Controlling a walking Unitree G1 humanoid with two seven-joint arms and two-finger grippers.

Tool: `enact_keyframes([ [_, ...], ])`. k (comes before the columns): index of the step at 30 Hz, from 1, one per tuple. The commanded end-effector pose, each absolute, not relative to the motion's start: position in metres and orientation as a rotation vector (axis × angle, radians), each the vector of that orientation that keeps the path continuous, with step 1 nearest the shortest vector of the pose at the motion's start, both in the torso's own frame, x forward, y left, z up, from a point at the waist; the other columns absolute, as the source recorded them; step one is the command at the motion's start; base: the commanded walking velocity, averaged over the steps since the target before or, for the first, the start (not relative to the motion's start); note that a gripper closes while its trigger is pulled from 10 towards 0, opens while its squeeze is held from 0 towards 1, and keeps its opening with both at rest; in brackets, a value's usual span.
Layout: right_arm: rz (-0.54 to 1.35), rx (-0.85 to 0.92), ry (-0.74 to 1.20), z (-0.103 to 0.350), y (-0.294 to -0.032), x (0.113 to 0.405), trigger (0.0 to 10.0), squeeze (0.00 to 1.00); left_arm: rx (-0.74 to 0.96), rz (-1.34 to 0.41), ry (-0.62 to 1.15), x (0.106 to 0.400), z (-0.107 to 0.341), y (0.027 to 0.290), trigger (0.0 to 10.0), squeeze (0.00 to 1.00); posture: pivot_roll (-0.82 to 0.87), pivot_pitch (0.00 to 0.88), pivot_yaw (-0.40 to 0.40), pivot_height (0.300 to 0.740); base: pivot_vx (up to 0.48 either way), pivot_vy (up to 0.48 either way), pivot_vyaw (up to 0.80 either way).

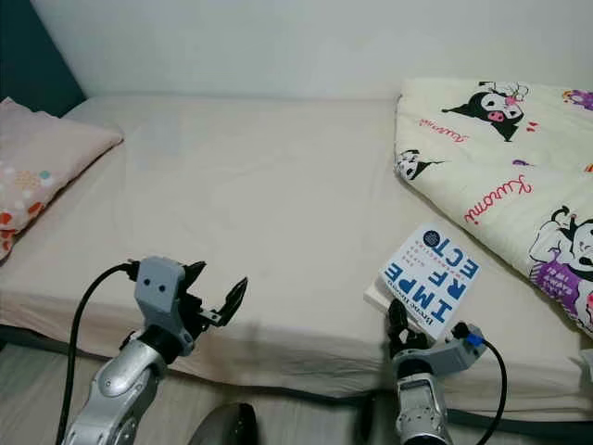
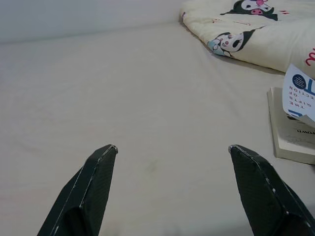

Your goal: Clean up the room

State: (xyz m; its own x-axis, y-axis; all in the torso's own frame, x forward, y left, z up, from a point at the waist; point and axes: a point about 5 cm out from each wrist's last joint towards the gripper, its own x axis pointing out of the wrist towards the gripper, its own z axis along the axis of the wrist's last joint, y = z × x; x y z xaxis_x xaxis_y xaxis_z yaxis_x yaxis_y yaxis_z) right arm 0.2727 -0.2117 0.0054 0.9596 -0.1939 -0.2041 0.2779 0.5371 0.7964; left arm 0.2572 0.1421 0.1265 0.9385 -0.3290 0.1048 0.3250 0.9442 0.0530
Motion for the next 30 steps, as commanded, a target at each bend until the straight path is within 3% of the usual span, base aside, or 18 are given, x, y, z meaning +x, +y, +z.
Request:
enact_keyframes([
  [1, -0.349, 0.965, 0.117, -0.003, -0.215, 0.265, 10.0, 0.0, 0.056, -0.294, -0.1, 0.255, 0.123, 0.152, 10.0, 0.0, 0.06, 0.119, 0.025, 0.596, 0.0, 0.0, 0.0],
  [6, -0.37, 1.054, 0.092, -0.003, -0.218, 0.265, 10.0, 0.0, 0.062, -0.265, -0.113, 0.255, 0.123, 0.155, 10.0, 0.0, 0.06, 0.117, 0.024, 0.596, 0.0, 0.0, 0.0],
  [13, -0.232, 1.292, 0.052, -0.001, -0.208, 0.265, 10.0, 0.0, 0.062, -0.263, -0.116, 0.256, 0.124, 0.154, 10.0, 0.0, 0.06, 0.115, 0.02, 0.596, 0.0, 0.0, 0.0],
  [19, -0.186, 1.265, 0.105, -0.005, -0.202, 0.263, 10.0, 0.0, 0.063, -0.264, -0.117, 0.255, 0.123, 0.154, 10.0, 0.0, 0.06, 0.113, 0.017, 0.596, 0.0, 0.0, 0.0],
  [21, -0.21, 0.967, 0.273, -0.015, -0.197, 0.261, 10.0, 0.0, 0.064, -0.262, -0.114, 0.255, 0.123, 0.154, 10.0, 0.0, 0.05, 0.113, 0.02, 0.596, 0.0, 0.0, 0.0],
  [22, -0.21, 0.967, 0.273, -0.015, -0.197, 0.261, 10.0, 0.0, 0.064, -0.262, -0.114, 0.255, 0.123, 0.154, 10.0, 0.0, 0.05, 0.113, 0.02, 0.596, 0.0, 0.0, 0.0],
  [23, -0.215, 0.839, 0.324, -0.017, -0.196, 0.26, 10.0, 0.0, 0.064, -0.262, -0.114, 0.255, 0.122, 0.155, 10.0, 0.0, 0.05, 0.113, 0.02, 0.596, 0.0, 0.0, 0.0],
  [24, -0.2, 0.662, 0.335, -0.015, -0.197, 0.261, 10.0, 0.0, 0.065, -0.264, -0.115, 0.255, 0.122, 0.154, 10.0, 0.0, 0.05, 0.113, 0.017, 0.596, 0.0, 0.0, 0.0],
  [28, -0.171, 0.507, 0.304, -0.008, -0.199, 0.264, 10.0, 0.0, 0.065, -0.265, -0.117, 0.256, 0.122, 0.153, 10.0, 0.0, 0.05, 0.112, 0.015, 0.596, 0.0, 0.0, 0.0],
  [30, -0.106, 0.202, 0.299, 0.0, -0.198, 0.266, 10.0, 0.0, 0.061, -0.261, -0.118, 0.256, 0.122, 0.152, 10.0, 0.0, 0.05, 0.112, 0.013, 0.596, 0.0, 0.0, 0.0],
])
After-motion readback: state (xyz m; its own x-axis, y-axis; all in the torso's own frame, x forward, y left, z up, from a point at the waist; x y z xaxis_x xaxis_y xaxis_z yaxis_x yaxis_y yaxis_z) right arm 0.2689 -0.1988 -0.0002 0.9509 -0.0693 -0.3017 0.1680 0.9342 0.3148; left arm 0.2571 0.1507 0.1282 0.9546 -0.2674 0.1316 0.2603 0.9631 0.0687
